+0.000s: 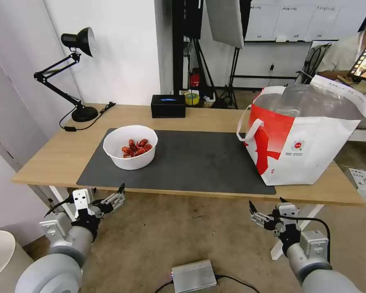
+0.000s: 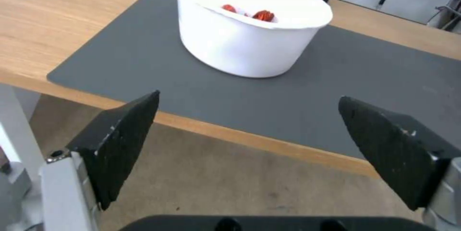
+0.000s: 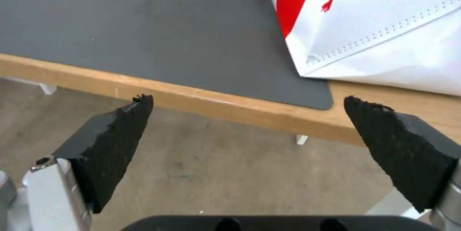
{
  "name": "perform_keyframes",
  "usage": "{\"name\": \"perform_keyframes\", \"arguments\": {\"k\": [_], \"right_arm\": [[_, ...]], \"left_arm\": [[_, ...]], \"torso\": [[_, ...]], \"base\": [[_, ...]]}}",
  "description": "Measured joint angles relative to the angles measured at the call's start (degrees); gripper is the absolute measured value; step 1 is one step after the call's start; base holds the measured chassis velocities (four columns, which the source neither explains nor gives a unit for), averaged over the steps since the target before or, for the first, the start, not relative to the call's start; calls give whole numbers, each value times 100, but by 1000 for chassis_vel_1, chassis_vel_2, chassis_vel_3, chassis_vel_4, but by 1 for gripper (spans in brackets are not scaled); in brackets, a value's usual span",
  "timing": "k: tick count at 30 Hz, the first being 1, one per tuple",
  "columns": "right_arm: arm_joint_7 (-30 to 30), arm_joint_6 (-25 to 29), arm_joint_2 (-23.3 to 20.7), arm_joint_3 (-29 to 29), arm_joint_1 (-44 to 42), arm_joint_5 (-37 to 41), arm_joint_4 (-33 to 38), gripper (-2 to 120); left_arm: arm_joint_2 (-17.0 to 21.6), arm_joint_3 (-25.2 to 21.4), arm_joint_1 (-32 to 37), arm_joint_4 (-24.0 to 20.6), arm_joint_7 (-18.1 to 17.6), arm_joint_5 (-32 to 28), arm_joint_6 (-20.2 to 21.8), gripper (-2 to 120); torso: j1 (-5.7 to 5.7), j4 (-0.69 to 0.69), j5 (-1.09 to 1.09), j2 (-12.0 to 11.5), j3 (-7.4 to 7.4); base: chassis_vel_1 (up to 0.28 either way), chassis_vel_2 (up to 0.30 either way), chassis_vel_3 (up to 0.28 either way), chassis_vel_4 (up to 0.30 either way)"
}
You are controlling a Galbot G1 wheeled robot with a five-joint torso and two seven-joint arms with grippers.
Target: Pick up the trash from the table and place it into the takeout bag.
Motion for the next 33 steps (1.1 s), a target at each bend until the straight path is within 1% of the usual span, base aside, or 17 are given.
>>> {"name": "perform_keyframes", "arguments": {"k": [6, 16, 20, 21, 25, 26, 28, 29, 30, 31, 32, 33], "right_arm": [[-48, -2, -41, 82, -157, -2, 16, 100], [-57, -9, -46, 88, -160, -3, 20, 100], [-59, -9, -47, 88, -155, -3, 20, 100], [-59, -9, -47, 88, -155, -3, 20, 100], [-61, -9, -47, 88, -152, -2, 20, 100], [-61, -9, -47, 88, -152, -2, 20, 100], [-62, -9, -47, 88, -151, -2, 20, 100], [-62, -9, -47, 87, -150, -2, 20, 100], [-62, -9, -47, 87, -150, -2, 20, 100], [-63, -9, -47, 87, -150, -2, 20, 100], [-63, -9, -47, 86, -148, -1, 20, 100], [-64, -9, -47, 85, -149, -1, 20, 100]], "left_arm": [[-26, -4, 12, -10, 1, 6, -2, 100], [-22, -41, 6, -21, 2, -13, -2, 100], [127, -154, -139, -27, -102, -353, 29, 100], [127, -154, -139, -27, -102, -353, 29, 100], [456, -302, -392, 31, -223, -832, 41, 100], [456, -302, -392, 31, -223, -832, 41, 100], [718, -406, -575, 128, -305, -1193, 42, 100], [797, -432, -631, 165, -329, -1280, 41, 100], [797, -432, -631, 165, -329, -1280, 41, 100], [907, -458, -709, 225, -340, -1393, 37, 100], [1200, -479, -945, 380, -401, -1659, 36, 100], [1357, -478, -1101, 475, -424, -1824, 36, 100]], "torso": [[0, 0, 0, 0, 0], [0, 0, 0, 0, 0], [0, 0, 0, 0, 0], [0, 0, 0, 0, 0], [0, 0, 0, 0, 0], [0, 0, 0, 0, 0], [0, 0, -1, 0, 0], [0, 0, 0, 0, 0], [0, 0, 0, 0, 0], [0, 0, 0, 0, 0], [0, 0, -1, 0, 1], [0, 0, 0, 0, 1]], "base": [[0, 0, 0, 0], [0, 0, 0, 0], [0, 0, 0, 0], [0, 0, 0, 0], [0, 0, 0, 0], [0, 0, 0, 0], [0, 0, 0, 0], [0, 0, 0, 0], [0, 0, 0, 0], [0, 0, 0, 0], [0, 0, 0, 0], [0, 0, 0, 0]]}}
